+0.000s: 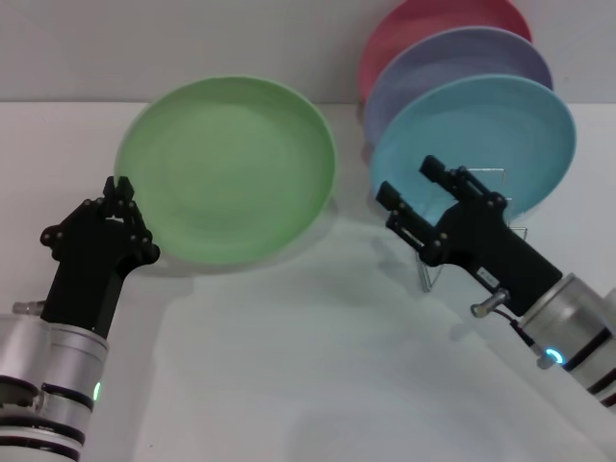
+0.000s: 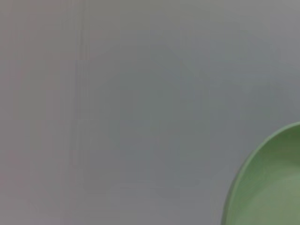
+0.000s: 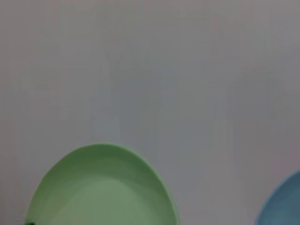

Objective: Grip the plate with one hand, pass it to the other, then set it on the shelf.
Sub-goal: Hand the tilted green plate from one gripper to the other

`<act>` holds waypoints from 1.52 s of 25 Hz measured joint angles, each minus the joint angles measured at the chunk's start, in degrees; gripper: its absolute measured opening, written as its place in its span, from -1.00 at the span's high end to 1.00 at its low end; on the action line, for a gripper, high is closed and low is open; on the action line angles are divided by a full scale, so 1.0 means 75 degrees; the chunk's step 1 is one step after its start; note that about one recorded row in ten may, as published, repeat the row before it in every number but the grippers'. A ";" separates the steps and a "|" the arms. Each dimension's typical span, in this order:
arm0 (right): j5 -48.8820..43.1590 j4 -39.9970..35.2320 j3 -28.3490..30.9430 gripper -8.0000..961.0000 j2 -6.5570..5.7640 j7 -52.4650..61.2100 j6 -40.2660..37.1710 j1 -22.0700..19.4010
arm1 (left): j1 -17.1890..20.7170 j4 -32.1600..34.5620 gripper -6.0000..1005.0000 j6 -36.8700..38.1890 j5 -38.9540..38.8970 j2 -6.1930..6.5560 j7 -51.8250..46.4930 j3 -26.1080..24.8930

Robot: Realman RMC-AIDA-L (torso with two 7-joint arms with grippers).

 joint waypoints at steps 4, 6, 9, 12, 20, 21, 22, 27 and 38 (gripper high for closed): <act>-0.0080 0.0064 -0.0001 -0.46 0.0000 -0.0004 0.0264 0.0115 | 0.0002 0.0135 0.87 0.0240 -0.0584 -0.0001 0.0354 0.0366; -0.0084 0.0078 -0.0001 -0.46 0.0000 -0.0005 0.0452 0.0190 | -0.0002 0.0160 0.87 0.0323 -0.0771 0.0000 0.0390 0.0487; -0.0084 0.0093 -0.0001 -0.46 0.0000 -0.0005 0.0645 0.0298 | 0.0006 0.0221 0.87 0.0380 -0.0965 -0.0001 0.0449 0.0583; -0.0130 0.0106 -0.0001 -0.45 0.0000 -0.0005 0.0683 0.0398 | 0.0027 0.0365 0.87 0.0432 -0.1233 0.0000 0.0783 0.0748; -0.0161 0.0161 0.0029 -0.45 0.0001 -0.0005 0.1050 0.0609 | 0.0070 0.0643 0.87 0.0574 -0.1769 0.0000 0.1383 0.0966; -0.0162 0.0183 0.0042 -0.45 0.0000 -0.0005 0.1148 0.0656 | 0.0073 0.0704 0.87 0.0582 -0.1883 0.0000 0.1516 0.0991; -0.0163 0.0216 0.0045 -0.45 0.0001 -0.0005 0.1333 0.0751 | 0.0074 0.0787 0.87 0.0596 -0.2016 0.0000 0.1688 0.1028; -0.0164 0.0295 0.0047 -0.45 0.0015 -0.0005 0.1584 0.0973 | 0.0073 0.0864 0.87 0.0685 -0.2168 0.0000 0.1785 0.1102; -0.0149 0.0408 0.0129 -0.45 0.0052 -0.0021 0.2046 0.1292 | 0.0066 0.1207 0.86 0.0824 -0.2759 0.0000 0.2431 0.1215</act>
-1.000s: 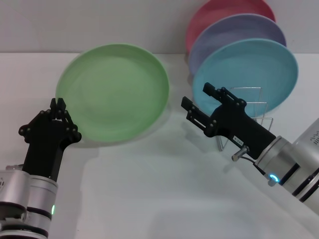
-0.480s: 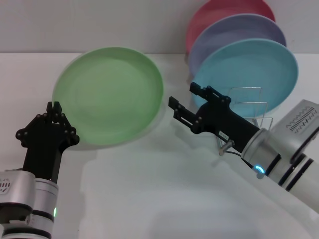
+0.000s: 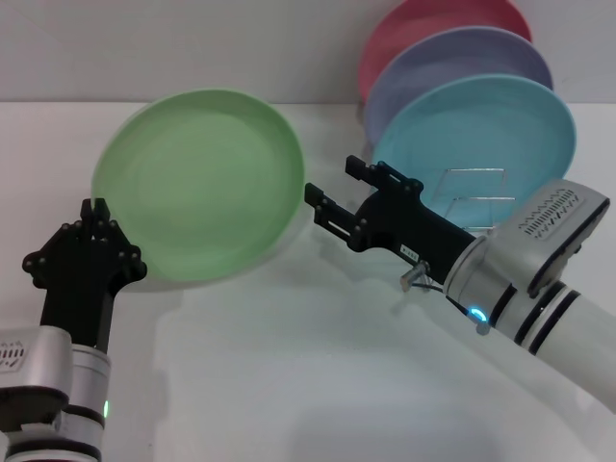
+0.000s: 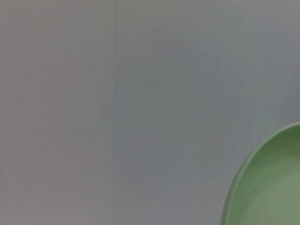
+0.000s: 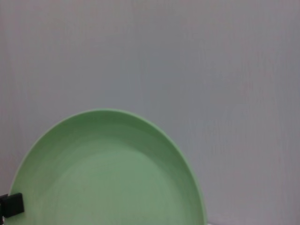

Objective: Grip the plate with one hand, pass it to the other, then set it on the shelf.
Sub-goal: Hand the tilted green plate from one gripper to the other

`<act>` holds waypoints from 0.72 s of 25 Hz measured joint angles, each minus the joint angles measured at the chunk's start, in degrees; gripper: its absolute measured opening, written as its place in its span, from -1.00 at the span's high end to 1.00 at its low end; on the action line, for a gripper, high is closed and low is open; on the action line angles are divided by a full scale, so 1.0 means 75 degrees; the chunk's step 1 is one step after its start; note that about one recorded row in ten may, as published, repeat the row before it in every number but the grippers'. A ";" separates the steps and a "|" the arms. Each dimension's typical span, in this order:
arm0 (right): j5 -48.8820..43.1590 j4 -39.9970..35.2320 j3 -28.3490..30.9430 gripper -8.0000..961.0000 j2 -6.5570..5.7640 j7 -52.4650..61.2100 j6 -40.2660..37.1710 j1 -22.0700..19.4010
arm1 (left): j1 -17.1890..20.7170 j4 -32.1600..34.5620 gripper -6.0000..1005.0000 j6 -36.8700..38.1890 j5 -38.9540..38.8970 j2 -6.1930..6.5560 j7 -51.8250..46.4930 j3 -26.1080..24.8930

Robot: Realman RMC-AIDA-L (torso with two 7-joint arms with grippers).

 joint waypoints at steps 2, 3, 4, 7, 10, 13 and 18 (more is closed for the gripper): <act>0.0023 0.0026 0.0040 -0.45 0.0007 -0.0001 0.0105 0.0059 | -0.0033 0.0095 0.86 0.0000 -0.0231 0.0000 0.0198 -0.0001; 0.0022 0.0050 0.0106 -0.45 0.0008 -0.0002 0.0184 0.0088 | -0.0045 0.0139 0.86 0.0000 -0.0310 -0.0001 0.0288 0.0000; 0.0006 0.0083 0.0200 -0.45 0.0008 -0.0003 0.0303 0.0123 | -0.0060 0.0206 0.86 0.0000 -0.0434 -0.0001 0.0405 0.0009; -0.0004 0.0123 0.0282 -0.45 0.0008 -0.0005 0.0421 0.0197 | -0.0079 0.0253 0.86 0.0000 -0.0588 0.0000 0.0480 0.0018; -0.0004 0.0165 0.0287 -0.45 0.0008 -0.0047 0.0473 0.0252 | -0.0099 0.0292 0.86 0.0000 -0.0683 0.0001 0.0539 0.0033; 0.0004 0.0312 0.0337 -0.45 0.0007 -0.0333 0.0691 0.0330 | -0.0124 0.0340 0.86 0.0011 -0.0760 0.0000 0.0682 0.0092; 0.0001 0.0538 0.0645 -0.45 0.0006 -0.0767 0.1041 0.0367 | -0.0156 0.0387 0.86 0.0162 -0.0814 0.0000 0.0821 0.0229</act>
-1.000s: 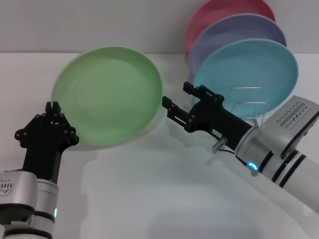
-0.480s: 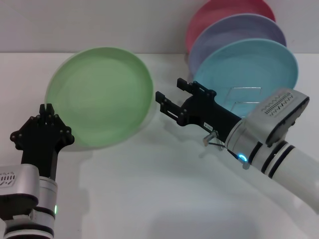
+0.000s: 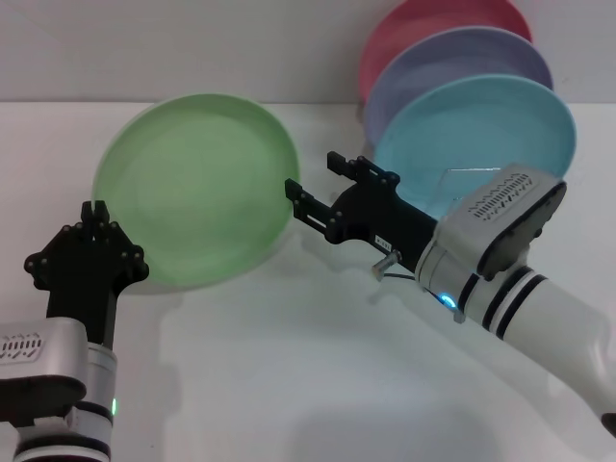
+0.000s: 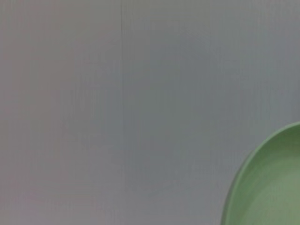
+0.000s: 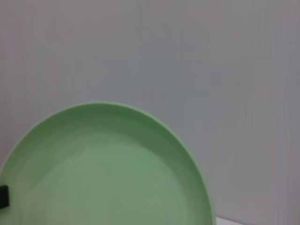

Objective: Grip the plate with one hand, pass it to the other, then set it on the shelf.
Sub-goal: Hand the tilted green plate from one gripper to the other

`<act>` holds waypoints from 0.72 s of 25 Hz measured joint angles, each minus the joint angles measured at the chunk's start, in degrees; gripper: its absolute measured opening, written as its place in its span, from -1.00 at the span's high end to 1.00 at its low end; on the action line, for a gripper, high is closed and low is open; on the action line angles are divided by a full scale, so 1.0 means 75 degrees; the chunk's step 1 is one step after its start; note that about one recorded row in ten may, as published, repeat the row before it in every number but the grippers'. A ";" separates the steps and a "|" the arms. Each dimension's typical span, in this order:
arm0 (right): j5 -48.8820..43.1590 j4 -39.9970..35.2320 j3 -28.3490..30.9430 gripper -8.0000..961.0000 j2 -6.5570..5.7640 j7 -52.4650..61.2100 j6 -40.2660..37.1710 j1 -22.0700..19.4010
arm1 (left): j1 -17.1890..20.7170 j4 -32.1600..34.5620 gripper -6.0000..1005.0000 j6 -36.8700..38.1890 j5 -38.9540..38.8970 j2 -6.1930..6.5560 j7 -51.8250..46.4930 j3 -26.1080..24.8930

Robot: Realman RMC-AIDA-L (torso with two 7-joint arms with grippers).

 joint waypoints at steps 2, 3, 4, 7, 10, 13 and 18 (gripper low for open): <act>-0.0001 0.0028 0.0083 -0.46 0.0000 -0.0026 0.0082 0.0007 | -0.0002 0.0038 0.86 0.0071 -0.0006 0.0001 0.0057 0.0063; -0.0002 0.0034 0.0111 -0.46 0.0000 -0.0027 0.0117 0.0007 | -0.0001 0.0069 0.86 0.0099 -0.0016 0.0000 0.0121 0.0079; -0.0002 0.0036 0.0137 -0.46 0.0000 -0.0027 0.0141 0.0008 | -0.0001 0.0098 0.86 0.0116 -0.0045 0.0000 0.0208 0.0097; -0.0003 0.0041 0.0168 -0.46 0.0001 -0.0027 0.0167 0.0010 | -0.0009 0.0153 0.86 0.0140 -0.0142 0.0000 0.0394 0.0143; -0.0003 0.0042 0.0191 -0.46 0.0000 -0.0028 0.0183 0.0029 | -0.0020 0.0171 0.85 0.0152 -0.0194 0.0000 0.0476 0.0222; -0.0003 0.0049 0.0247 -0.45 0.0000 -0.0077 0.0267 0.0061 | -0.0019 0.0173 0.85 0.0164 -0.0196 0.0000 0.0485 0.0279; -0.0003 0.0066 0.0255 -0.45 0.0000 -0.0130 0.0295 0.0070 | 0.0016 0.0203 0.85 0.0211 -0.0198 0.0001 0.0487 0.0327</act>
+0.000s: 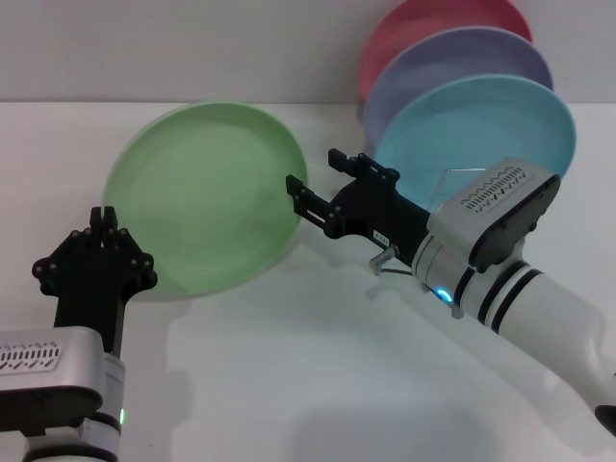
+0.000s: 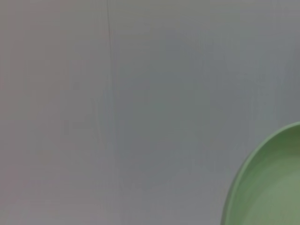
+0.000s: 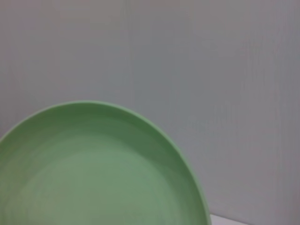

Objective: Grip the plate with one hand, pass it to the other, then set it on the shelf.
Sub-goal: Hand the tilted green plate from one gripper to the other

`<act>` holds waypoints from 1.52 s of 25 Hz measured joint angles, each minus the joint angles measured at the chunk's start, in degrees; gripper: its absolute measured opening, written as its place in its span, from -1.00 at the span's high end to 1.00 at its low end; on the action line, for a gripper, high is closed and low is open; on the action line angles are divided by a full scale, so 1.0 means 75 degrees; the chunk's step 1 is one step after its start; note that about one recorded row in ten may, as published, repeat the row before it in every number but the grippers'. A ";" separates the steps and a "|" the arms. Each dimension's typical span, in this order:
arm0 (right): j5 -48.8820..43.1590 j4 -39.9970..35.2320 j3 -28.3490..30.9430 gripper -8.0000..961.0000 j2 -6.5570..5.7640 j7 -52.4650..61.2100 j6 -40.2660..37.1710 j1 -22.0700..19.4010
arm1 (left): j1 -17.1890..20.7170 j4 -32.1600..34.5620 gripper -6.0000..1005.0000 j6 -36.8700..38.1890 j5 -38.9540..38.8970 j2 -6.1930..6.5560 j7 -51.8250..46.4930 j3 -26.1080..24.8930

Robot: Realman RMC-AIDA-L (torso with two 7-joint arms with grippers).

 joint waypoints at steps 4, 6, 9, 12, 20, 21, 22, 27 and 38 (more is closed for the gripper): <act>0.0000 0.0000 0.0002 -0.45 0.0000 0.0000 0.0000 0.0024 | 0.0006 0.0017 0.85 0.0012 0.0000 0.0000 0.0002 0.0008; 0.0000 0.0000 0.0002 -0.45 0.0000 -0.0001 0.0000 0.0030 | -0.0006 0.0017 0.85 0.0012 0.0000 0.0000 0.0003 0.0014; 0.0000 0.0000 0.0006 -0.38 0.0000 0.0000 0.0000 0.0032 | -0.0020 0.0015 0.85 0.0012 0.0000 0.0000 0.0009 0.0016; 0.0000 0.0000 0.0014 -0.17 0.0005 -0.0001 0.0000 0.0042 | -0.0032 -0.0002 0.85 0.0012 0.0000 0.0000 0.0030 0.0016; 0.0000 0.0017 0.0079 0.36 0.0011 -0.0001 -0.0001 0.0127 | -0.0031 -0.0008 0.85 0.0011 -0.0041 -0.0001 0.0118 0.0017; 0.0000 0.0025 0.0081 0.37 0.0012 0.0000 0.0000 0.0133 | -0.0030 -0.0008 0.85 0.0010 -0.0069 -0.0001 0.0139 0.0016; 0.0000 0.0037 0.0084 0.39 0.0012 -0.0001 0.0000 0.0142 | -0.0031 -0.0007 0.85 0.0010 -0.0108 0.0000 0.0178 0.0015; 0.0000 0.0067 0.0094 0.41 0.0021 -0.0001 0.0061 0.0189 | -0.0039 0.0023 0.84 0.0009 -0.0191 0.0000 0.0309 0.0014; 0.0003 0.0093 0.0095 0.54 0.0024 -0.0001 0.0205 0.0224 | -0.0069 0.0028 0.84 0.0009 -0.0199 0.0000 0.0313 0.0019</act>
